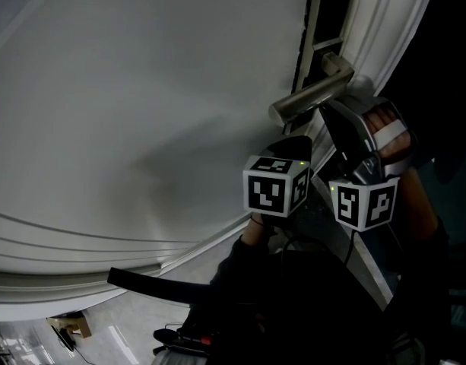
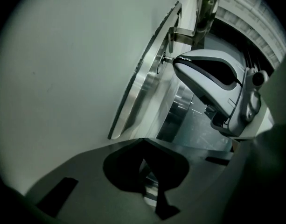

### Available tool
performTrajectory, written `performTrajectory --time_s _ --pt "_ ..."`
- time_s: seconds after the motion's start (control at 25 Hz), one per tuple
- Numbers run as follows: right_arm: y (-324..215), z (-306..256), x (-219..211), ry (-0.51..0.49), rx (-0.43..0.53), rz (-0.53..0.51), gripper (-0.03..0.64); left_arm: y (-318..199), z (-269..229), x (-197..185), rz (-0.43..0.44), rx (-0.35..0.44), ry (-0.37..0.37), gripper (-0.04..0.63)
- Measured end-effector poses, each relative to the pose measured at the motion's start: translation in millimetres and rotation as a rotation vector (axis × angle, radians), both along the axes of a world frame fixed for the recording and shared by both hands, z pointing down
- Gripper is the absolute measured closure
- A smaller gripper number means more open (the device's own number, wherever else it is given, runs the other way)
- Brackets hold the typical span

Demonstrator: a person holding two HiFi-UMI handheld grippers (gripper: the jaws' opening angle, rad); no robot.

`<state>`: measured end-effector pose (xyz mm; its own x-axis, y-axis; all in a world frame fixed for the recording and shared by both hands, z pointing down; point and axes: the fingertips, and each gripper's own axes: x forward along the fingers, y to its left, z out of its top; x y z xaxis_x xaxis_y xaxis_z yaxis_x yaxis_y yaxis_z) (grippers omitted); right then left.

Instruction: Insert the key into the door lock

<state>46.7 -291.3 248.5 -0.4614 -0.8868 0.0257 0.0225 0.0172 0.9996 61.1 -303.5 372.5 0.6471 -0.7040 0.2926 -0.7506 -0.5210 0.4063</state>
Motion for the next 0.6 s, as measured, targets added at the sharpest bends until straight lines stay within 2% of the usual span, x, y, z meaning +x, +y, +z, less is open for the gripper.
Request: performTrajectory --time_s 0.6 --pt "-0.2 0.7 -0.1 0.003 -0.001 0.006 0.604 -0.7 0.9 2.8 0.017 0.003 0.004 0.595"
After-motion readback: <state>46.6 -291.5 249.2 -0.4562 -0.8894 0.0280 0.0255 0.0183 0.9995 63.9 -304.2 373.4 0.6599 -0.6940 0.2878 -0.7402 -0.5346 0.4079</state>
